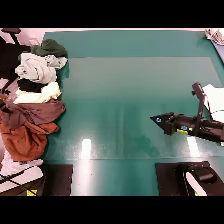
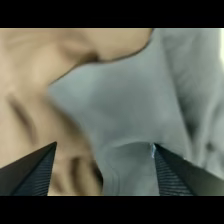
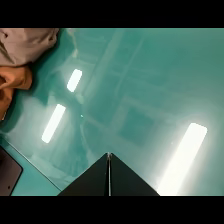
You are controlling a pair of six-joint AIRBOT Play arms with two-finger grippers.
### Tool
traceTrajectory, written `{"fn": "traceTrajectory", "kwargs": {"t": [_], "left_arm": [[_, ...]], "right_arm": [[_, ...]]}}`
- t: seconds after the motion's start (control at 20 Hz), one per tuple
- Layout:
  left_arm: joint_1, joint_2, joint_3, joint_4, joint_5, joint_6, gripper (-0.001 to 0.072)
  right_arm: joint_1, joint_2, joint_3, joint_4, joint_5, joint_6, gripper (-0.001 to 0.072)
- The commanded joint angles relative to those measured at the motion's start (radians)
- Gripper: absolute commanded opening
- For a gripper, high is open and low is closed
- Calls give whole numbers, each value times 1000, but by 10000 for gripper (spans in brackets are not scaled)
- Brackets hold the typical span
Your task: Fold the shirts.
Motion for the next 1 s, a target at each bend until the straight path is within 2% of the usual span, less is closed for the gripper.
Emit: {"fn": "traceTrajectory", "kwargs": {"t": [0.0, 0.05, 0.1, 0.15, 0.2, 0.3, 0.35, 0.4, 0.6, 0.95], "left_arm": [[1, -42, -3, -93, 91, 43, 704], [1, -50, -3, -111, 107, 43, 702], [1, -53, -3, -125, 120, 44, 540], [1, -53, -3, -140, 135, 48, 269], [1, -53, -3, -166, 148, 71, 160], [1, -52, -3, -225, 179, 110, 160], [1, -52, -3, -253, 189, 122, 66], [1, -53, -3, -270, 197, 128, 26], [1, -47, -3, -294, 196, 132, 25], [1, 35, 18, -595, 188, 132, 26]], "right_arm": [[0, 59, 0, -68, -4, 89, 23], [0, 66, 0, -79, -5, 104, 23], [0, 70, 0, -87, -5, 114, 22], [0, 69, 0, -87, -5, 120, 22], [0, 60, 0, -86, -4, 121, 22], [0, 24, 0, -83, -3, 131, 22], [0, 2, 0, -78, -2, 140, 22], [0, -21, 0, -59, -2, 140, 22], [0, -104, 1, 3, -3, 137, 22], [0, -163, 0, 3, -4, 98, 22]]}}
